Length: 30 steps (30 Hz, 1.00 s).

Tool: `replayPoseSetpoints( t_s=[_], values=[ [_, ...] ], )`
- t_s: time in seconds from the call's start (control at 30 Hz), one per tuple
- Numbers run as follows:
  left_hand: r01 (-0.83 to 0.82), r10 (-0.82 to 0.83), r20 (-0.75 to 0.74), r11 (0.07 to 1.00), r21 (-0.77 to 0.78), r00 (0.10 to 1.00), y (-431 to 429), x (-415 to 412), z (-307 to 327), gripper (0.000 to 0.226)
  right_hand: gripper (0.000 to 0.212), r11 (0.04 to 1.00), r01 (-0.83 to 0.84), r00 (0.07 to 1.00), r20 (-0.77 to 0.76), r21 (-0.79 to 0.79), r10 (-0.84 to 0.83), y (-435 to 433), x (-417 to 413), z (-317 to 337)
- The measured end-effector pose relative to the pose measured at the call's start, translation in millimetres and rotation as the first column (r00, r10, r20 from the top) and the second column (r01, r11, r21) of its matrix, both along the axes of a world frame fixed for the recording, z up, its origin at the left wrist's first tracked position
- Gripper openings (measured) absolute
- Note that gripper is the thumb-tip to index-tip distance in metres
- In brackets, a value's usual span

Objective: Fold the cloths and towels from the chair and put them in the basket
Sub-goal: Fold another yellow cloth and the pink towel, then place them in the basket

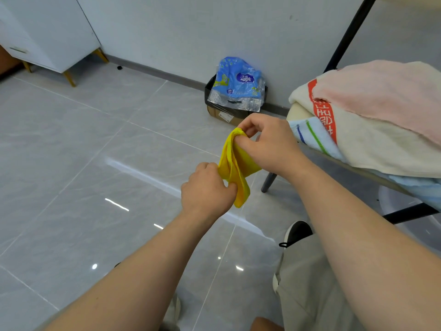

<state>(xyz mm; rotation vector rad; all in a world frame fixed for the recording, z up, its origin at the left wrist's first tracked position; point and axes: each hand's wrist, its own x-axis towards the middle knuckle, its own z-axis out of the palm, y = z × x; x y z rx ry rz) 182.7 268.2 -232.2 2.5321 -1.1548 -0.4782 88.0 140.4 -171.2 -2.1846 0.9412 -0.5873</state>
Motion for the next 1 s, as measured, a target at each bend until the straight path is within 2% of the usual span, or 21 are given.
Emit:
replayPoseSetpoints(
  t_s=[0.13, 0.33, 0.53, 0.67, 0.83, 0.9, 1.0],
  values=[
    [-0.037, 0.037, -0.027, 0.999, 0.008, 0.999, 0.5, 7.0, -1.4, 0.024, 0.005, 1.0, 0.018, 1.0, 0.022, 0.0, -0.018, -1.1, 0.7, -1.6],
    [-0.09, 0.094, -0.059, 0.994, 0.059, 0.994, 2.3, 17.4, -5.3, 0.028, 0.008, 0.999, 0.051, 0.998, 0.04, -0.009, -0.05, -5.8, -1.9, -0.3],
    [-0.073, 0.073, -0.09, 0.997, -0.001, 0.993, 0.3, 12.2, -1.8, 0.05, 0.008, 0.998, 0.066, 0.996, 0.054, -0.015, -0.065, -7.4, -0.8, -1.5],
    [-0.063, 0.058, -0.114, 0.997, -0.04, 0.992, -1.7, 6.8, 2.9, 0.057, 0.006, 0.998, 0.067, 0.995, 0.069, -0.003, -0.066, -6.6, -0.7, -1.1],
    [-0.09, 0.059, -0.233, 0.988, -0.127, 0.971, -4.3, 1.9, -0.9, 0.066, 0.006, 0.999, 0.042, 0.997, 0.072, 0.021, -0.043, -5.5, 0.6, -0.1],
    [-0.155, 0.098, -0.309, 0.974, -0.166, 0.946, -5.6, 4.4, -2.1, 0.061, 0.006, 0.999, 0.041, 0.997, 0.062, 0.026, -0.043, -6.3, 0.7, -0.8],
    [-0.261, 0.158, -0.397, 0.94, -0.22, 0.904, -6.0, 10.9, 0.9, 0.04, 0.006, 0.998, 0.058, 0.997, 0.052, 0.016, -0.059, -9.7, -0.3, -3.1]
  ],
)
